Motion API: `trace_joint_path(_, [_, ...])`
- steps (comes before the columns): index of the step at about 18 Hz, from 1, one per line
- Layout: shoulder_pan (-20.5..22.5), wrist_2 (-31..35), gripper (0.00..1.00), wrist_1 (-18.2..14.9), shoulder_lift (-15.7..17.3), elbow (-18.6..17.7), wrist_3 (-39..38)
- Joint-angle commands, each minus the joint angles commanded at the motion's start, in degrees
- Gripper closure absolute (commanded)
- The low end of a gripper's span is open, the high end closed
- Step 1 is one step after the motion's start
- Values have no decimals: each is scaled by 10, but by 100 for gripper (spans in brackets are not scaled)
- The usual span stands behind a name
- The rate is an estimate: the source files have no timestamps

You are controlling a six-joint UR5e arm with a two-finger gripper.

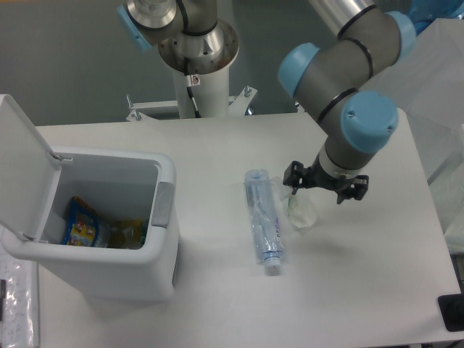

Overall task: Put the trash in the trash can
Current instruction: 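Lower the gripper over the plastic bag and close on it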

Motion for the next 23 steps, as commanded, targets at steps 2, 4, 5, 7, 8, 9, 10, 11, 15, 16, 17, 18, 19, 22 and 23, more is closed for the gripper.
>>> trace_joint_path(2, [0, 7, 0, 4, 3, -13, -3])
trace_joint_path(4, [0, 8, 0, 8, 6, -24, -4])
trace_joint_path(5, [0, 10, 1, 10, 10, -33, -4])
trace_joint_path(7, [-1, 13, 1, 11, 8, -40, -7])
trace_joint_path(8, [-1, 16, 1, 11, 7, -44, -15])
trace_joint_path(9, [-1, 20, 1, 11, 5, -47, -27])
trace_joint_path(10, [-2, 26, 1, 11, 5, -54, -33])
trace_joint_path(11, [-2, 32, 1, 12, 5, -62, -33])
trace_joint_path(15, [-2, 37, 2, 28, 5, -73, -34])
trace_joint_path(16, [-2, 37, 3, 30, 4, -73, -35])
trace_joint_path(17, [-5, 37, 4, 35, 3, -73, -37])
trace_joint_path(18, [-8, 37, 6, 45, -1, -73, -40])
trace_joint_path(19, [-11, 37, 8, 54, -3, -73, -50])
trace_joint_path(22, [-18, 37, 30, 64, -9, -73, -74])
trace_joint_path(23, [-19, 37, 40, 65, -8, -74, -74])
